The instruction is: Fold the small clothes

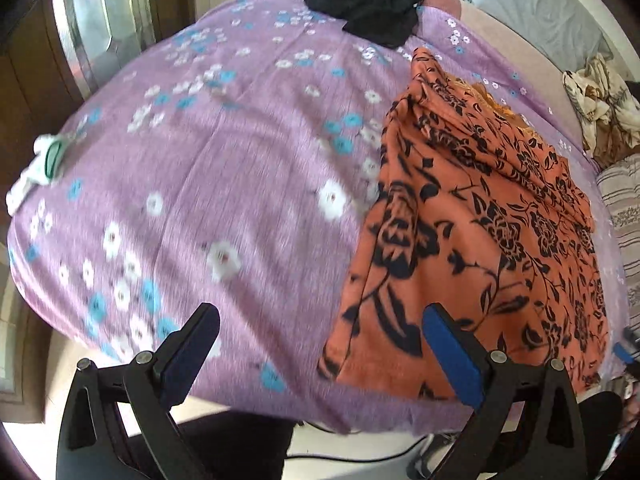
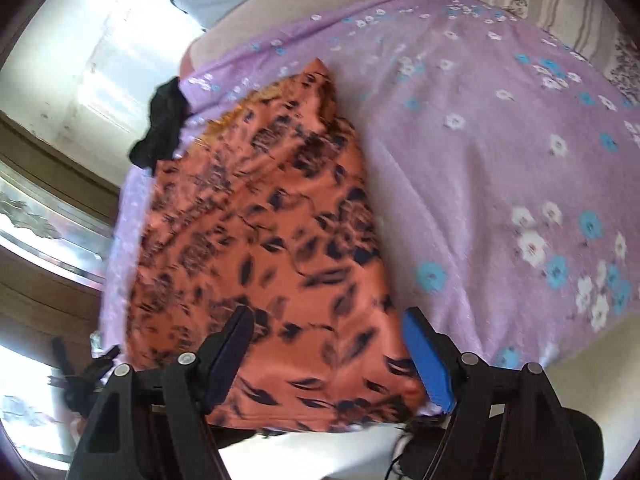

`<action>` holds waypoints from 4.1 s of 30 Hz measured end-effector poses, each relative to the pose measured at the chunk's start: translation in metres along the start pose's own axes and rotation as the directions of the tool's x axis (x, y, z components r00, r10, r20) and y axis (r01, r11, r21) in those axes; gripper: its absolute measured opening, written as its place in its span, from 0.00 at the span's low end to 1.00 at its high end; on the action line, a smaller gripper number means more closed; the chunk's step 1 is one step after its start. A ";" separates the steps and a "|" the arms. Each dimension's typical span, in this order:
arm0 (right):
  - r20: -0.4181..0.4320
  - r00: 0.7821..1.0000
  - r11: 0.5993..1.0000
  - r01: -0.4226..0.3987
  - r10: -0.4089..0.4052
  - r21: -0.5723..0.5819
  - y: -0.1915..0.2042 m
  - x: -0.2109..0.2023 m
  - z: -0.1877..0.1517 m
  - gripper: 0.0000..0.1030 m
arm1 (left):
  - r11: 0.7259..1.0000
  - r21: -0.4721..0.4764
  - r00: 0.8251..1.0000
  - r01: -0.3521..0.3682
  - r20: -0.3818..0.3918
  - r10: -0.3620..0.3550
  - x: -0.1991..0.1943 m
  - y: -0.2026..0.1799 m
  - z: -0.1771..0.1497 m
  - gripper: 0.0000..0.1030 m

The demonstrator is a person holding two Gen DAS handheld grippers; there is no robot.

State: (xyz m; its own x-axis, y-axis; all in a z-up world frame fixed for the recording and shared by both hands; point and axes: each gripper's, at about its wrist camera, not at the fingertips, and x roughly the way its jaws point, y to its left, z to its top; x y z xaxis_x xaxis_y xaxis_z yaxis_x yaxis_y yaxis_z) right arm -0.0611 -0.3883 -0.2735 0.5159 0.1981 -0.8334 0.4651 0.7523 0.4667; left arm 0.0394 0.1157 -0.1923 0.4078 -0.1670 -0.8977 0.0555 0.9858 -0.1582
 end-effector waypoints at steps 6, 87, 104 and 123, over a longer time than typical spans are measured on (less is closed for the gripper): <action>-0.049 0.999 0.995 0.007 -0.003 0.097 -0.031 0.026 -0.015 0.72 | 1.000 0.006 0.999 0.017 -0.040 -0.017 0.001 -0.003 -0.009 0.65; -0.020 0.965 0.965 -0.260 0.261 0.031 0.020 -0.039 0.010 0.06 | 0.906 0.145 0.918 0.397 -0.042 -0.395 -0.051 -0.015 0.055 0.07; 0.103 0.944 0.945 -0.320 0.313 0.068 0.051 -0.044 0.133 0.06 | 0.907 0.078 0.907 0.414 0.044 -0.418 -0.053 -0.021 0.209 0.03; -0.044 0.985 0.981 -0.162 0.168 0.105 -0.005 0.034 0.096 0.06 | 0.965 -0.009 0.950 0.260 -0.176 -0.258 0.004 -0.038 0.028 0.62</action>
State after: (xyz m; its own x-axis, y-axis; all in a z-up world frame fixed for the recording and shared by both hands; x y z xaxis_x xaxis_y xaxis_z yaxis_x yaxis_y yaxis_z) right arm 0.0235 -0.4458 -0.2753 0.5547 0.3487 -0.7554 0.4483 0.6397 0.6244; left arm 0.0648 0.0777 -0.1787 0.2125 -0.4153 -0.8845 0.1517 0.9082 -0.3900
